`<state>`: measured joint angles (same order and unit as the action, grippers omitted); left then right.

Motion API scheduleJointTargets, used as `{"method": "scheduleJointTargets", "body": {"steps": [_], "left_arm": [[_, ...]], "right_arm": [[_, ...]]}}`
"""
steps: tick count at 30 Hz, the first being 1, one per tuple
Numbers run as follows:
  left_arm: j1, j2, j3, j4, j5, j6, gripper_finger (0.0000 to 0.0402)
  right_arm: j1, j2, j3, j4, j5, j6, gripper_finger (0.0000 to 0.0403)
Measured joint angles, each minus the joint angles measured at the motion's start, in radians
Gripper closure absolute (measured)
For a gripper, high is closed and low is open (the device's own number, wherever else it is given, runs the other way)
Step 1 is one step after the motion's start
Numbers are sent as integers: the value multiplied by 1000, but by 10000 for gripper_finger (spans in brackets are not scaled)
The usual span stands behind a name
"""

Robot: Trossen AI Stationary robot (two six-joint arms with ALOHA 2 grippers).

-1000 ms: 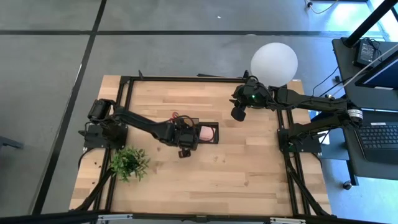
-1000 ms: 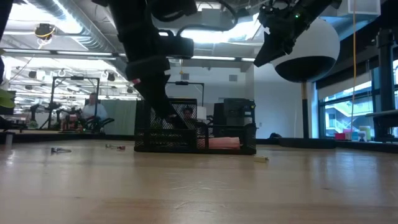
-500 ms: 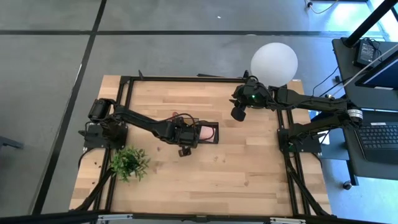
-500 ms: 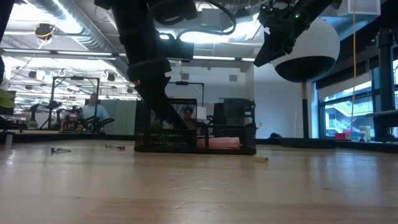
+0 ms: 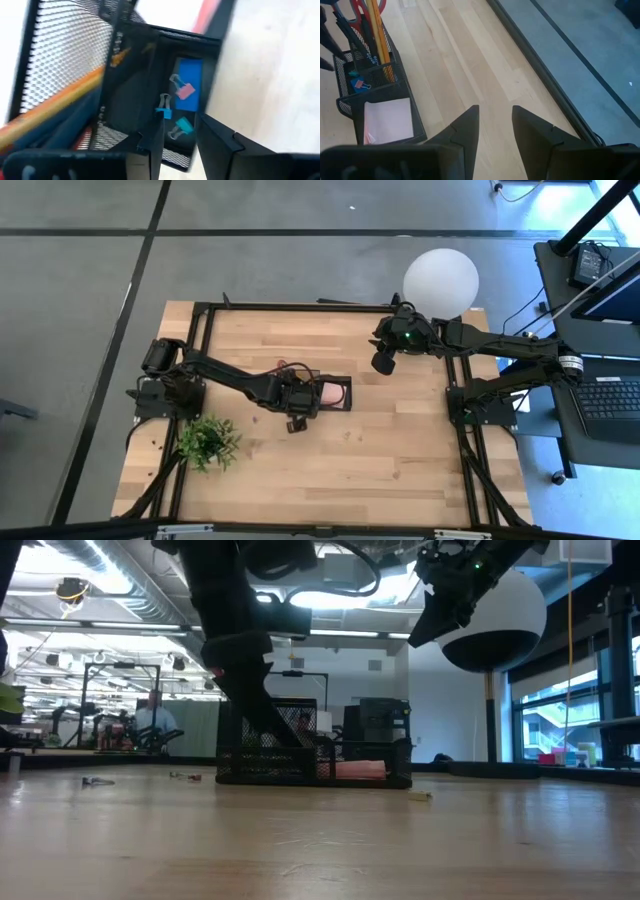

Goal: Pick and place office supplies into organizer
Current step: Put the pink binder clip into the black desk organizer

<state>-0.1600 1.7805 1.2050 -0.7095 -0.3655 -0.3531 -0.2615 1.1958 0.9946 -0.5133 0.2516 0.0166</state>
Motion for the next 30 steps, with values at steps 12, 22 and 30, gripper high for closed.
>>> {"method": "scheduleJointTargets", "body": {"steps": [12,22,30], "left_arm": [[-16,0,29,-35,268,-310,283],[-40,0,29,-73,461,-450,283],[-156,0,29,-79,522,-314,281]], "right_arm": [[0,0,0,0,0,-2,281],[0,0,0,0,0,-26,281],[0,0,0,0,0,-29,281]]}}
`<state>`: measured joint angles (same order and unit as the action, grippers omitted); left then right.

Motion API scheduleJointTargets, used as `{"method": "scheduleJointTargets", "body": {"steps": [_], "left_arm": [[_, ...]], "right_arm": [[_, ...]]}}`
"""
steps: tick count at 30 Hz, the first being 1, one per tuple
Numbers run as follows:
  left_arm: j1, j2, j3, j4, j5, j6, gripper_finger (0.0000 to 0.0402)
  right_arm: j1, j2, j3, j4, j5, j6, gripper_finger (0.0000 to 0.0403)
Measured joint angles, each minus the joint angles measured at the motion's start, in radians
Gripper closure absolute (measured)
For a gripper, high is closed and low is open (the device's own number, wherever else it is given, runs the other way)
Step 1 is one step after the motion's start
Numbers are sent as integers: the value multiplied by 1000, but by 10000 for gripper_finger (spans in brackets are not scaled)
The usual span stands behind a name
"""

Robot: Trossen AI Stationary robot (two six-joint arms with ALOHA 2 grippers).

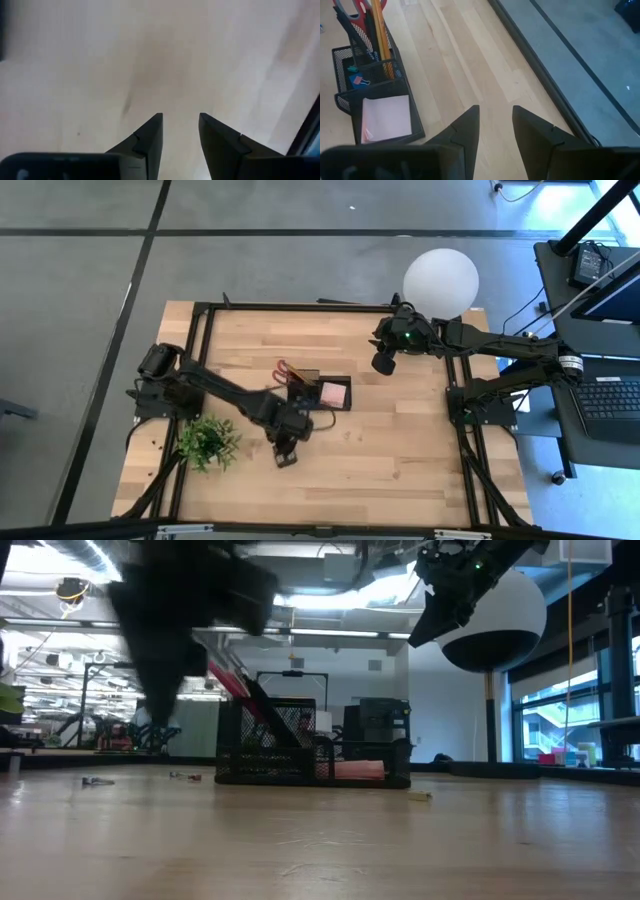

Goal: Pick and place office supplies into organizer
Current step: Put the pink binder clip into the black desk organizer

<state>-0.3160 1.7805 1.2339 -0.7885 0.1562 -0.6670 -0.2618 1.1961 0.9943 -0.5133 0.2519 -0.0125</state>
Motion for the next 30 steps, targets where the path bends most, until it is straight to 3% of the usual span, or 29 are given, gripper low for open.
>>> {"method": "scheduleJointTargets", "body": {"steps": [11,20,30], "left_arm": [[-252,0,0,-272,-165,458,278],[-304,0,-3,-284,-202,529,239],[-348,-2,-169,-258,-224,515,230]], "right_arm": [[0,0,0,23,0,-18,281],[0,0,0,67,0,-18,281],[-1,0,0,85,0,-16,281]]}}
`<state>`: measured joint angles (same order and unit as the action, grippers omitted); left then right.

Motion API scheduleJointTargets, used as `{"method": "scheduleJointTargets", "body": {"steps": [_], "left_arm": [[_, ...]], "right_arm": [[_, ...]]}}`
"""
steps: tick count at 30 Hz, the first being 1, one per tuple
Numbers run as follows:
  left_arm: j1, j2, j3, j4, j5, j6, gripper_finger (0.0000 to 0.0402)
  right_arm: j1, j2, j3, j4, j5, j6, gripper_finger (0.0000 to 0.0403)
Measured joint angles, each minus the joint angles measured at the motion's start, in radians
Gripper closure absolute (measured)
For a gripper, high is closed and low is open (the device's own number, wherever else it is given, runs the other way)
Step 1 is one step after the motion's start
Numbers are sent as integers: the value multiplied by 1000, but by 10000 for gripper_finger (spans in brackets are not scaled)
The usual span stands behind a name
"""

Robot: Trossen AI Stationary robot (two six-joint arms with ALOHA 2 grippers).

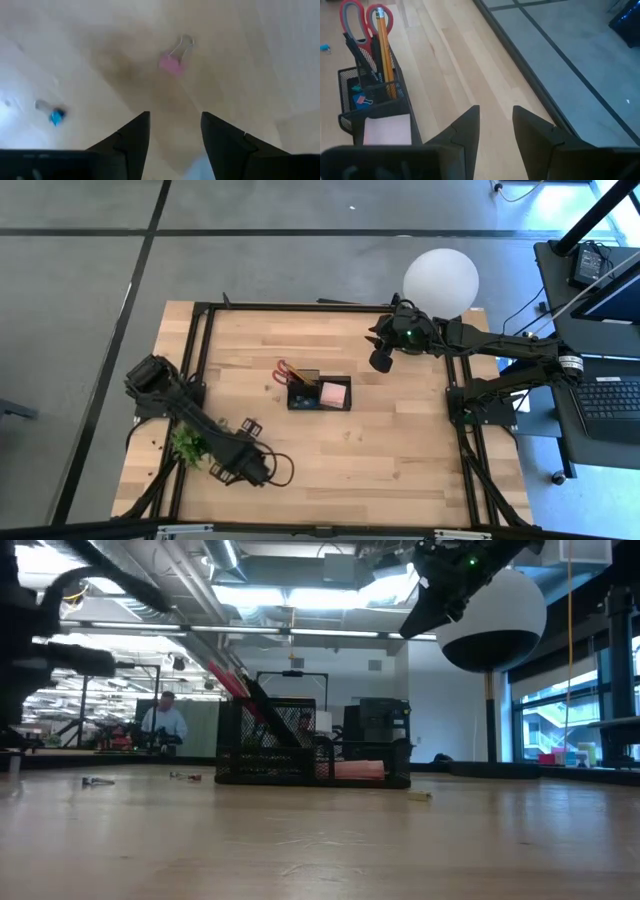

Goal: Pick and place office supplies into organizer
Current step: Put the pink binder clip into the black desk organizer

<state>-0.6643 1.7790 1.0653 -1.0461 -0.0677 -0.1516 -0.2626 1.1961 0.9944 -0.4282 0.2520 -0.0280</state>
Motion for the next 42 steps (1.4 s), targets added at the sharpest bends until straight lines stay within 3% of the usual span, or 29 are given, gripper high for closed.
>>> {"method": "scheduleJointTargets", "body": {"steps": [8,16,20,27,34,42], "left_arm": [[-52,-99,-45,68,-167,24,243],[-70,-263,-139,208,-174,14,256],[-76,-313,-180,234,-174,90,259],[-99,-314,-259,371,-148,177,258],[-102,-314,-264,363,-206,264,258],[-102,-325,-293,418,-185,203,258]], "right_arm": [[-1,0,0,15,0,34,281],[-1,0,0,15,1,47,281],[-1,0,0,15,0,53,281],[-1,0,0,15,0,83,281],[-1,0,0,15,0,105,281],[-1,0,0,14,0,106,281]]}}
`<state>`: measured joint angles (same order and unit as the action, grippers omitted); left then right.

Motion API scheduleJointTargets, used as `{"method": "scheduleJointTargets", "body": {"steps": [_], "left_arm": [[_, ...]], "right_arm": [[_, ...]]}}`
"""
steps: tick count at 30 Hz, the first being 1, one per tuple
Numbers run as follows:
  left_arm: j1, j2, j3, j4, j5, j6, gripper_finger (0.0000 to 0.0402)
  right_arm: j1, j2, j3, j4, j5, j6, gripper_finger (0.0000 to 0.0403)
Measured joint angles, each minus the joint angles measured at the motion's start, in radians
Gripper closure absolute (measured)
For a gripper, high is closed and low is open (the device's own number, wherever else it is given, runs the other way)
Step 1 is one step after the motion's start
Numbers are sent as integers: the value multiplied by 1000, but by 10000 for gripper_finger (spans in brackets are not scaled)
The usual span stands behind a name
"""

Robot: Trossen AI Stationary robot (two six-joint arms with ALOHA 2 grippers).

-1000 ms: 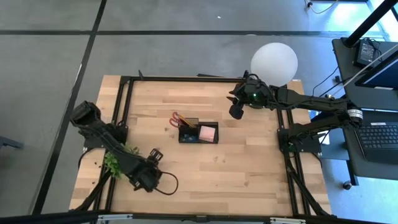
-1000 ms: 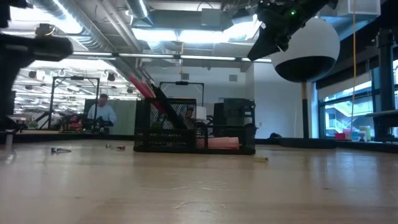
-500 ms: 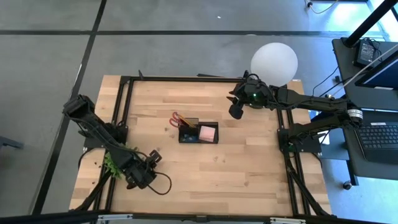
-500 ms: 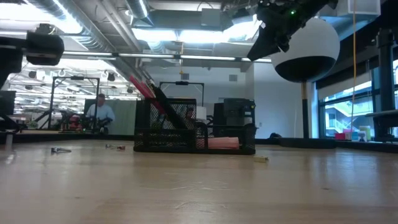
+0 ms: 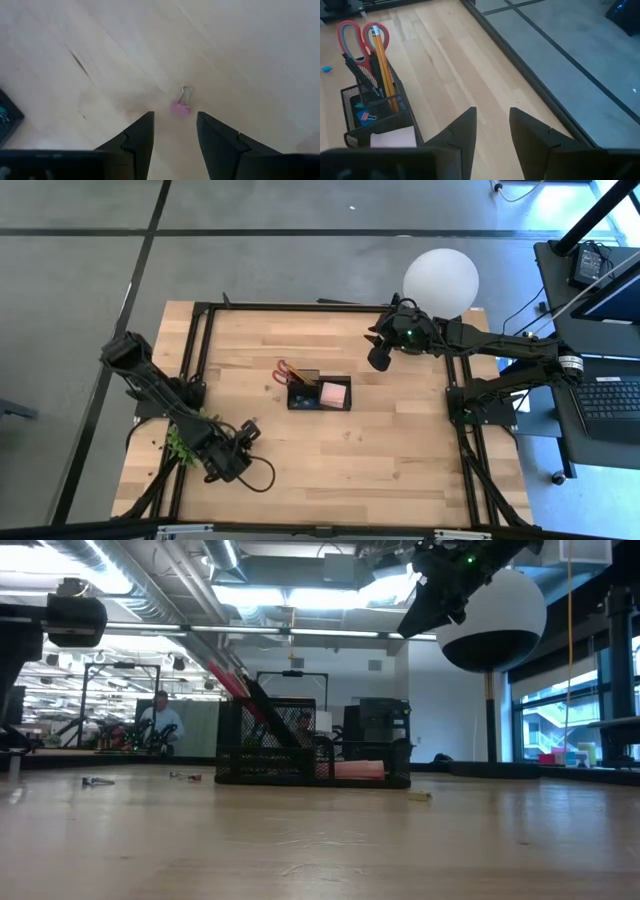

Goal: Pick and place office supplies into organizer
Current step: Put the pink binder clip into the black desk organizer

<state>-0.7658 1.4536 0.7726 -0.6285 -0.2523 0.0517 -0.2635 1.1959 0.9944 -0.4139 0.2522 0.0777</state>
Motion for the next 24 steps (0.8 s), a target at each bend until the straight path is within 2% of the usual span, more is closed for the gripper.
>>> {"method": "scheduleJointTargets", "body": {"steps": [8,16,22,24], "left_arm": [[18,-44,-38,29,38,16,258],[15,-61,-56,34,34,51,258],[-15,-61,-56,34,-167,36,258],[-20,-61,-56,34,-205,10,258]], "right_arm": [[0,0,0,-1,0,9,281],[0,0,0,-1,0,24,281],[0,0,0,-1,0,24,281],[0,0,0,-1,-1,24,281]]}}
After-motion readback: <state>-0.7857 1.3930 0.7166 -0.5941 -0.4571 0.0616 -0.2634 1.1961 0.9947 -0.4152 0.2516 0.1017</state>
